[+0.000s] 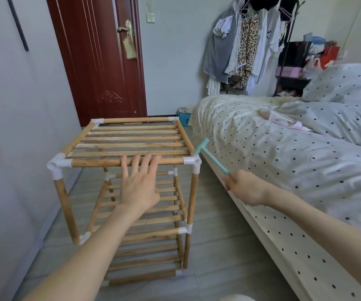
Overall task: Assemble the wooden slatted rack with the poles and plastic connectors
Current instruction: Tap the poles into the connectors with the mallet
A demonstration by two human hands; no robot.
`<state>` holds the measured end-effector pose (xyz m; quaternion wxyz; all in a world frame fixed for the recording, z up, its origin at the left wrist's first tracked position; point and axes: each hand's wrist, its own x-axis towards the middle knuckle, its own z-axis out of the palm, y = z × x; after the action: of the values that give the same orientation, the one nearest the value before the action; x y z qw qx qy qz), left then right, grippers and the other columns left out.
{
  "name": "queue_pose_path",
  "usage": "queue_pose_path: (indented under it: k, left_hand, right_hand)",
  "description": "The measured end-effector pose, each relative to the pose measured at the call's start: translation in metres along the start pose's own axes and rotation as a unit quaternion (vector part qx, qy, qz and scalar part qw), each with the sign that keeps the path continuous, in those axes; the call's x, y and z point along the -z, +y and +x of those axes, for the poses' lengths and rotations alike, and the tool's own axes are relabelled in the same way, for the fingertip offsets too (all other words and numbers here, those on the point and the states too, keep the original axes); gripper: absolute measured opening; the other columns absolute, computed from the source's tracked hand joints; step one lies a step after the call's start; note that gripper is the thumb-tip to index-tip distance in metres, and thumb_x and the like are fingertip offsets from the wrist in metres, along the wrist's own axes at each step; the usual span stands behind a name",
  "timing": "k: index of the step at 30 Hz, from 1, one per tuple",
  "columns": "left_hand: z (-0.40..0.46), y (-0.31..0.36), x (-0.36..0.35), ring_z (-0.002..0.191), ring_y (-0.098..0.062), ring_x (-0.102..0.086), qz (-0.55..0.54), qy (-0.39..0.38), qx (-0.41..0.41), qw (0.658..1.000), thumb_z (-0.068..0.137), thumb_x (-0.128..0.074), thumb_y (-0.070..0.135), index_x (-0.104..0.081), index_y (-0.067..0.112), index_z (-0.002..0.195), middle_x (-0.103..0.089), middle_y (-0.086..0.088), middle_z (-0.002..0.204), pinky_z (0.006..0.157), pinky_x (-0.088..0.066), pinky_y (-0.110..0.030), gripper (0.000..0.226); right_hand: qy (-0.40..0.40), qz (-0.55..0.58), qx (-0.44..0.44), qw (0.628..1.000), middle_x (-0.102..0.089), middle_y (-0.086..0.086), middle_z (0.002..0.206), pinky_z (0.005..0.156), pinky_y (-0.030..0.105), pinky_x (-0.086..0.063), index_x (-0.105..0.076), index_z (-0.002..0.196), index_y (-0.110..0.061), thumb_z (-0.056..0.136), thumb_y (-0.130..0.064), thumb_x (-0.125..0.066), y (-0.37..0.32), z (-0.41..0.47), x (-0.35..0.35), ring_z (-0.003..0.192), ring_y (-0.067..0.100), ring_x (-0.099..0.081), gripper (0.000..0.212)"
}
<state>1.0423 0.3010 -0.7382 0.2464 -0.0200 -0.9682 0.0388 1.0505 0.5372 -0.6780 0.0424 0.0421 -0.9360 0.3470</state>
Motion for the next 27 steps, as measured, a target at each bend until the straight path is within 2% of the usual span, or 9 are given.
queue_pose_path:
  k: [2, 4, 8, 12, 16, 20, 23, 25, 27]
  left_hand:
    - [0.0, 0.002, -0.001, 0.141, -0.025, -0.011, -0.005, 0.012, 0.0, 1.0, 0.079, -0.061, 0.023, -0.012, 0.025, 0.147, -0.017, -0.001, 0.153, 0.113, 0.011, -0.052, 0.084]
    - [0.0, 0.002, -0.001, 0.141, -0.025, -0.012, -0.008, 0.015, 0.001, 1.0, 0.079, -0.061, 0.023, -0.013, 0.024, 0.147, -0.018, -0.001, 0.153, 0.113, 0.012, -0.051, 0.083]
    - [-0.001, 0.0, -0.001, 0.141, -0.025, -0.013, -0.006, 0.018, -0.003, 1.0, 0.077, -0.062, 0.023, -0.015, 0.024, 0.147, -0.02, -0.001, 0.152, 0.113, 0.011, -0.051, 0.084]
    - [-0.001, 0.001, -0.001, 0.141, -0.025, -0.012, -0.006, 0.018, -0.002, 1.0, 0.077, -0.062, 0.025, -0.014, 0.024, 0.147, -0.019, -0.001, 0.153, 0.112, 0.011, -0.05, 0.084]
    - [-0.002, -0.001, 0.0, 0.141, -0.025, -0.011, -0.001, 0.015, -0.005, 1.0, 0.078, -0.061, 0.026, -0.012, 0.024, 0.147, -0.017, -0.001, 0.153, 0.113, 0.01, -0.05, 0.084]
    - [-0.002, 0.001, 0.001, 0.142, -0.024, -0.011, 0.0, 0.012, -0.006, 1.0, 0.078, -0.062, 0.027, -0.012, 0.025, 0.147, -0.017, 0.0, 0.153, 0.113, 0.011, -0.05, 0.085]
    - [-0.003, 0.0, 0.001, 0.141, -0.024, -0.011, -0.001, 0.015, -0.007, 1.0, 0.078, -0.061, 0.026, -0.013, 0.025, 0.147, -0.018, 0.0, 0.153, 0.114, 0.01, -0.051, 0.084]
    - [-0.003, -0.001, 0.001, 0.141, -0.024, -0.012, -0.006, 0.019, -0.008, 1.0, 0.078, -0.061, 0.025, -0.013, 0.024, 0.147, -0.018, 0.0, 0.152, 0.114, 0.009, -0.051, 0.083]
    - [-0.003, -0.001, 0.003, 0.141, -0.024, -0.011, -0.006, 0.012, -0.01, 1.0, 0.078, -0.061, 0.025, -0.013, 0.024, 0.146, -0.018, 0.0, 0.152, 0.114, 0.01, -0.051, 0.083]
  right_hand:
    - [0.034, 0.031, 0.004, 0.999, -0.049, 0.002, 0.069, 0.055, 0.028, -0.033, -0.052, 0.088, -0.007, 0.102, -0.027, -0.031, -0.001, 0.007, 0.011, 0.062, 0.021, -0.046, 0.032]
    - [0.177, 0.055, 0.05, 0.981, -0.042, -0.001, 0.062, 0.056, 0.031, -0.028, -0.046, 0.082, -0.007, 0.101, -0.025, -0.032, -0.001, 0.005, 0.01, 0.059, 0.023, -0.041, 0.03]
    - [0.03, 0.014, 0.002, 0.999, -0.047, 0.005, 0.072, 0.064, 0.028, -0.034, -0.042, 0.073, -0.014, 0.101, -0.021, -0.034, 0.01, -0.003, -0.009, 0.072, 0.026, -0.046, 0.03]
    - [0.189, 0.061, 0.055, 0.979, -0.044, 0.002, 0.065, 0.059, 0.03, -0.027, -0.048, 0.088, -0.005, 0.101, -0.021, -0.034, 0.002, 0.002, 0.006, 0.066, 0.027, -0.043, 0.025]
    - [0.037, 0.031, -0.011, 0.999, -0.054, 0.013, 0.083, 0.061, 0.032, -0.036, -0.042, 0.074, -0.011, 0.101, -0.023, -0.034, 0.01, -0.001, -0.008, 0.075, 0.032, -0.05, 0.031]
    - [0.2, 0.091, 0.052, 0.974, -0.048, 0.005, 0.067, 0.058, 0.032, -0.034, -0.048, 0.086, -0.005, 0.101, -0.025, -0.032, -0.004, 0.003, 0.005, 0.066, 0.03, -0.049, 0.03]
    - [0.028, 0.038, -0.016, 0.999, -0.052, 0.009, 0.08, 0.064, 0.03, -0.035, -0.041, 0.078, -0.015, 0.101, -0.026, -0.034, 0.009, -0.001, -0.012, 0.075, 0.031, -0.053, 0.027]
    - [0.06, 0.055, -0.018, 0.997, -0.055, 0.014, 0.085, 0.067, 0.03, -0.037, -0.049, 0.083, -0.011, 0.101, -0.024, -0.036, 0.01, 0.004, -0.002, 0.08, 0.033, -0.055, 0.026]
    - [0.196, 0.08, 0.032, 0.977, -0.055, 0.014, 0.08, 0.062, 0.031, -0.034, -0.052, 0.089, -0.004, 0.101, -0.023, -0.035, 0.006, 0.003, 0.004, 0.074, 0.033, -0.053, 0.028]
